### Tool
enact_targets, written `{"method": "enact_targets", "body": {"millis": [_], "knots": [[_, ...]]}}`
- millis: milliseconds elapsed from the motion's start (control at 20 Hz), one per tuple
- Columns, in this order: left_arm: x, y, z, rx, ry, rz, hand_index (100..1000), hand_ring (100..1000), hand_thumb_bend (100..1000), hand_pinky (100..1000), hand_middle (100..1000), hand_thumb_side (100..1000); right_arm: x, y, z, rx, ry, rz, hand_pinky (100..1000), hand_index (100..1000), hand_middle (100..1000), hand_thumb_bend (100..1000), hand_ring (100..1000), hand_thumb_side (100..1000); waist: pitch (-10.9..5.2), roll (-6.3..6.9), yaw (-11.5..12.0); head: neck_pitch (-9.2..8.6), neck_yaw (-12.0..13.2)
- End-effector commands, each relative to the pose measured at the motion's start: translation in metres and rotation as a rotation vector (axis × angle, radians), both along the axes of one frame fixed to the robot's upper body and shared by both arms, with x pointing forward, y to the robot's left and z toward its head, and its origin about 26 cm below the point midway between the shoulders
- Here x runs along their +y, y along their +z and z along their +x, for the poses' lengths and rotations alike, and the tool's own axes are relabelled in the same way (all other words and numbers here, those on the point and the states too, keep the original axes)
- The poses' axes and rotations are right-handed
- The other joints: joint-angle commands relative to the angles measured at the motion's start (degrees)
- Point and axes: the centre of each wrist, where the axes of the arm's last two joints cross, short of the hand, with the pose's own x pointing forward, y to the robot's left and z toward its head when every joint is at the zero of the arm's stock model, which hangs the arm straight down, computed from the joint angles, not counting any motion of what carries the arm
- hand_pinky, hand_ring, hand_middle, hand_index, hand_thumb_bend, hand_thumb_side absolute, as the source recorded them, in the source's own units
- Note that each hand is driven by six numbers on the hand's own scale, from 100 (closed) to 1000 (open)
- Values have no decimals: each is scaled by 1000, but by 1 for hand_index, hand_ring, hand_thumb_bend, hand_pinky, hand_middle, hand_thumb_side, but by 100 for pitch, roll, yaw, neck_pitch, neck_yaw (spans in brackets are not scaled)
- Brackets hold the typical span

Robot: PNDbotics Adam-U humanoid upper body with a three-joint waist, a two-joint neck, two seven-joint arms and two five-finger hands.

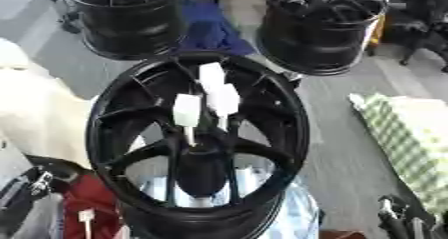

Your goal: Pull the pin out of the wheel hub.

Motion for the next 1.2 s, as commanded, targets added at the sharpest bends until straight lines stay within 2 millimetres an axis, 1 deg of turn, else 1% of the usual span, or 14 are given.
{"method": "enact_targets", "body": {"millis": [50,650,800,850,900,950,1000,1050,1100,1150,1200], "knots": [[8,12,3,-25,-3,30,829,595,100,655,599,667,-4,7,4,-23,6,-17,560,797,597,100,625,646,-37,8,0,35,22],[8,12,4,-26,-4,29,829,595,100,655,599,667,-5,7,3,-22,5,-17,559,799,597,100,625,645,-37,8,7,35,33],[7,12,4,-24,-5,26,828,595,100,655,599,668,-9,9,1,-35,3,-9,559,808,600,100,627,646,-37,9,-12,35,46],[7,11,4,-22,-3,24,828,595,100,655,599,669,-14,13,1,-42,7,-21,562,810,603,100,631,640,-41,8,-17,35,69],[7,11,4,-20,-2,22,828,595,100,655,599,669,-23,21,3,-59,16,-52,563,811,604,100,632,632,-48,5,-20,35,98],[7,11,4,-19,-1,22,829,595,100,655,599,670,-34,35,7,-83,30,-98,570,815,609,100,637,605,-56,0,-24,35,127],[7,10,3,-16,0,22,829,595,100,655,599,670,-49,56,15,-118,55,-173,575,815,611,100,640,587,-67,-7,-34,35,155],[7,10,2,-14,1,23,829,595,100,655,599,670,-61,79,23,-148,84,-249,582,818,615,100,644,566,-78,-13,-44,35,173],[7,10,2,-12,1,23,828,595,100,655,599,669,-73,106,32,-178,126,-340,593,821,621,100,650,536,-90,-19,-53,35,182],[8,10,1,-10,0,23,828,595,100,655,599,669,-81,134,39,-199,169,-425,607,827,629,100,656,504,-101,-23,-58,35,183],[8,9,1,-8,0,24,828,595,100,655,599,669,-86,168,47,-224,234,-524,617,833,636,100,660,487,-113,-27,-59,35,172]]}}
